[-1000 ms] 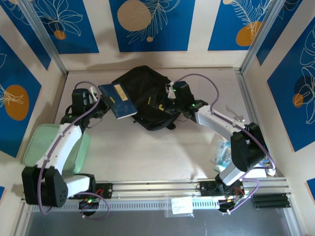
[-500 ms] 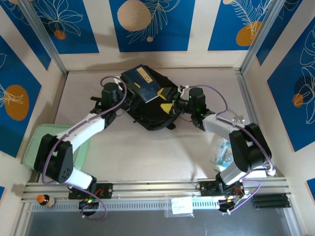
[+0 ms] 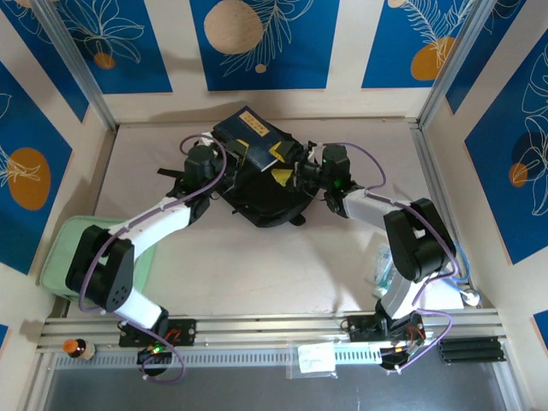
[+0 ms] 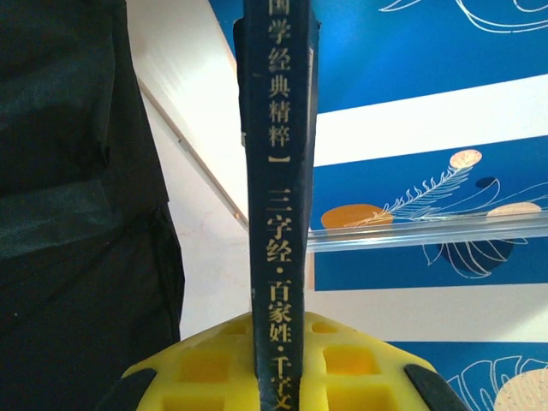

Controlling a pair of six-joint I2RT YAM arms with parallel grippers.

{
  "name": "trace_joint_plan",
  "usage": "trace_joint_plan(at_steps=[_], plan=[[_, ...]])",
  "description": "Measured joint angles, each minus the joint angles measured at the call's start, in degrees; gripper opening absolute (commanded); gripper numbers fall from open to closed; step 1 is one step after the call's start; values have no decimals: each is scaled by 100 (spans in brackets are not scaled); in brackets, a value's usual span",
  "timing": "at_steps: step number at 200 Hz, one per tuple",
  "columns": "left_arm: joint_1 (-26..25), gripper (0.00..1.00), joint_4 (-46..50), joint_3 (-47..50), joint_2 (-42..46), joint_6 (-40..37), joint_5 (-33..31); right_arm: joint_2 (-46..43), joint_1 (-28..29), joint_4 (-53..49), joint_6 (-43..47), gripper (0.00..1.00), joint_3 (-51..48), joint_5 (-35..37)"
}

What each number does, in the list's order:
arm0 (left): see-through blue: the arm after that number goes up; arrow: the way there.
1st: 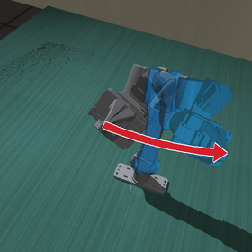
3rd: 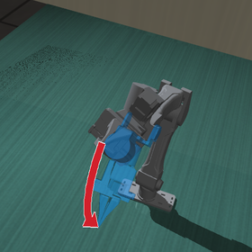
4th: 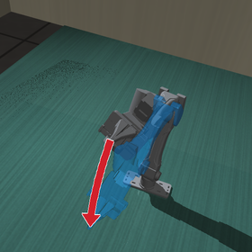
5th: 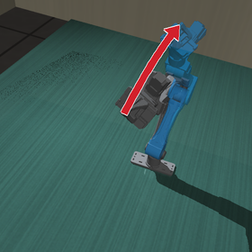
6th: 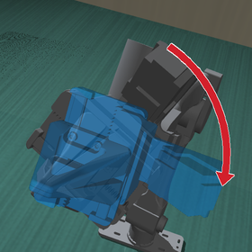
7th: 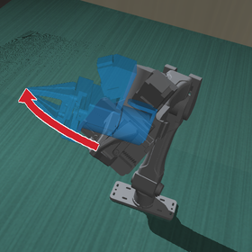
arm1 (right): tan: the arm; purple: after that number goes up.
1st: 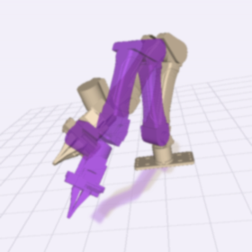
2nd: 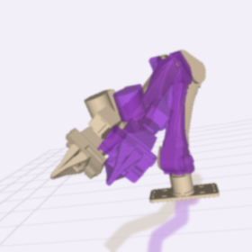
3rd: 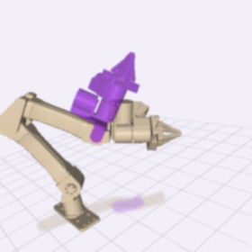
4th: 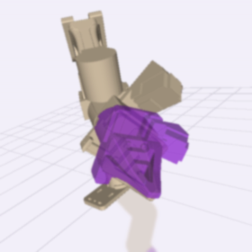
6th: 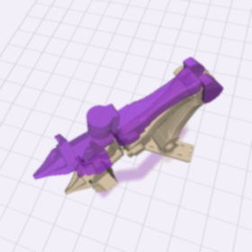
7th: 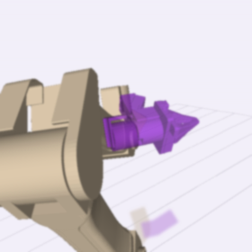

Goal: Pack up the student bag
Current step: Pass the book.

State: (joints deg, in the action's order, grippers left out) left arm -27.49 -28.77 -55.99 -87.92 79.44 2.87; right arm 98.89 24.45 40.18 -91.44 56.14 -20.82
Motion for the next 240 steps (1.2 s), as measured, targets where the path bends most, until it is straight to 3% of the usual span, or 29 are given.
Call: trace_joint_plan(at_steps=[20, 68, 93, 112, 129, 150, 191, 240], plan=[[-9, 0, -92, 22, -9, 122, 2, 114, 24, 55, -9, 66, 122, 68], [-9, 0, -254, 236, 4, 278, 7, 186, 63, 164, 120, 31, 238, 157], [-9, 17, -251, 404, 22, 273, 4, 186, 68, 96, 264, 12, 238, 205], [-9, 35, -170, 442, 90, 155, 17, 181, 66, -7, 365, 3, 236, 236], [-7, 53, 33, 442, 175, -157, 129, 149, 48, -203, 546, 0, 234, 271], [-7, 66, 704, 254, 227, -916, 267, -24, -68, -608, 852, 0, 166, 350], [-48, 73, 2100, -474, 195, -2874, 616, -839, -627, -1674, 1722, 0, 28, 505], [-507, 73, 3091, -756, -105, -4614, 828, -1950, -1355, -3191, 2817, 0, 4, 846]])
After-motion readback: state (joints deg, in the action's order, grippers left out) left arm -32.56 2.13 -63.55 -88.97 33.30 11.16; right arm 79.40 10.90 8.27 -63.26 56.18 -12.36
